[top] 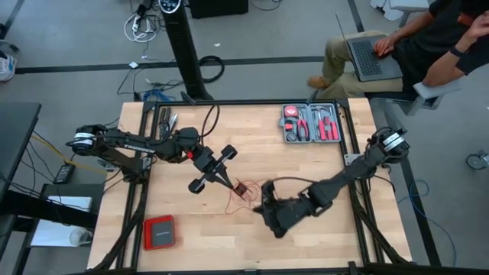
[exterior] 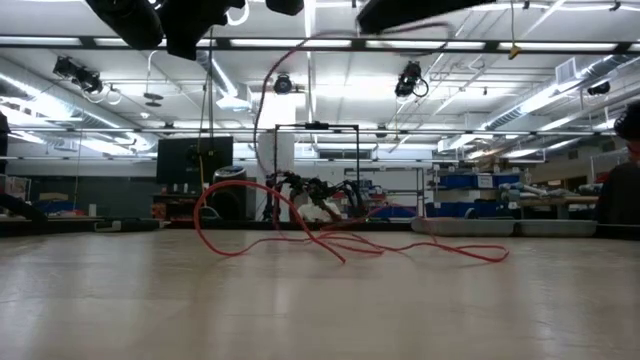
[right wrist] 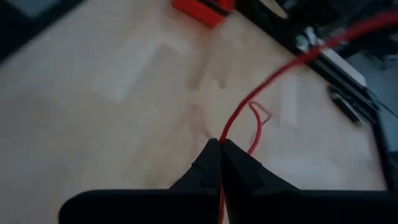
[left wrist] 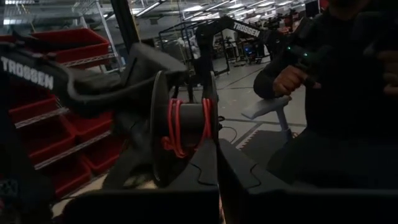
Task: Coil cords
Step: Coil the red cable wire onto the black spool
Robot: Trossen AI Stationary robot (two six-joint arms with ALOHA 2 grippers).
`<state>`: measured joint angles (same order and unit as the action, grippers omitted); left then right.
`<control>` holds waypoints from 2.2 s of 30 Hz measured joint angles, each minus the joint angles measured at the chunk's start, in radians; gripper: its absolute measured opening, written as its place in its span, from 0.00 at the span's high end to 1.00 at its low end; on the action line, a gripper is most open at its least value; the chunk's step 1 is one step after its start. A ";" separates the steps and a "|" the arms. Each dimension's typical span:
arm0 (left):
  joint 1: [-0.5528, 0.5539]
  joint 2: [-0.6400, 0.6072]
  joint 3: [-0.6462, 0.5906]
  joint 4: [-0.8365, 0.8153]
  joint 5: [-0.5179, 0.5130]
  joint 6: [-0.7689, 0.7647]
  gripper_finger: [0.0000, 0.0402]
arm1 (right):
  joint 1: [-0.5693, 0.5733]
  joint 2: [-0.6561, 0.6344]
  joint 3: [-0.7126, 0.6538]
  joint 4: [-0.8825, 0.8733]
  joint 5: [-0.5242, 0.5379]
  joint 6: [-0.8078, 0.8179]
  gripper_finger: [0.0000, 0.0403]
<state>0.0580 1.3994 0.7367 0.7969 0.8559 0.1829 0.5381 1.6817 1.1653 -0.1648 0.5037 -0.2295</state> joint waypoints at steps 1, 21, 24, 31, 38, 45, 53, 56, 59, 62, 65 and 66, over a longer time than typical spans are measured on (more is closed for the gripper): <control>-0.001 0.000 0.000 0.001 -0.002 0.002 1.00 | -0.022 0.000 -0.011 0.023 0.000 -0.014 1.00; -0.039 0.000 0.000 0.021 0.004 0.016 1.00 | -0.320 0.000 -0.059 0.223 -0.443 -0.054 0.89; -0.041 0.000 0.000 0.021 0.005 0.015 1.00 | -0.319 0.000 -0.106 0.288 -0.470 -0.031 0.87; -0.046 0.000 0.000 0.021 0.020 0.010 1.00 | -0.338 0.000 -0.234 0.477 -0.526 0.018 0.87; -0.046 0.000 0.000 0.021 0.021 0.009 1.00 | -0.380 -0.031 -0.246 0.510 -0.687 0.059 0.87; -0.046 0.000 0.000 0.020 0.021 0.007 1.00 | -0.444 -0.058 -0.246 0.548 -0.855 0.099 0.87; -0.045 0.000 0.000 0.020 0.021 0.012 1.00 | -0.503 -0.058 -0.257 0.513 -0.969 0.134 0.87; -0.045 0.000 0.000 0.020 0.021 0.012 1.00 | -0.504 -0.058 -0.261 0.507 -0.975 0.143 0.87; -0.045 0.000 0.000 0.018 0.020 0.000 1.00 | -0.501 -0.062 -0.263 0.443 -0.919 0.112 0.87; -0.045 0.000 0.000 0.009 0.020 -0.004 1.00 | -0.497 -0.084 -0.263 0.409 -0.864 0.101 0.86; -0.045 0.000 0.000 0.009 0.021 -0.004 1.00 | -0.497 -0.108 -0.263 0.380 -0.862 0.105 0.80; -0.045 0.000 0.000 0.009 0.020 -0.004 1.00 | -0.497 -0.116 -0.263 0.377 -0.862 0.106 0.78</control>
<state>0.0132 1.3994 0.7366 0.8058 0.8761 0.1791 0.0414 1.5659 0.9020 0.2124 -0.3584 -0.1235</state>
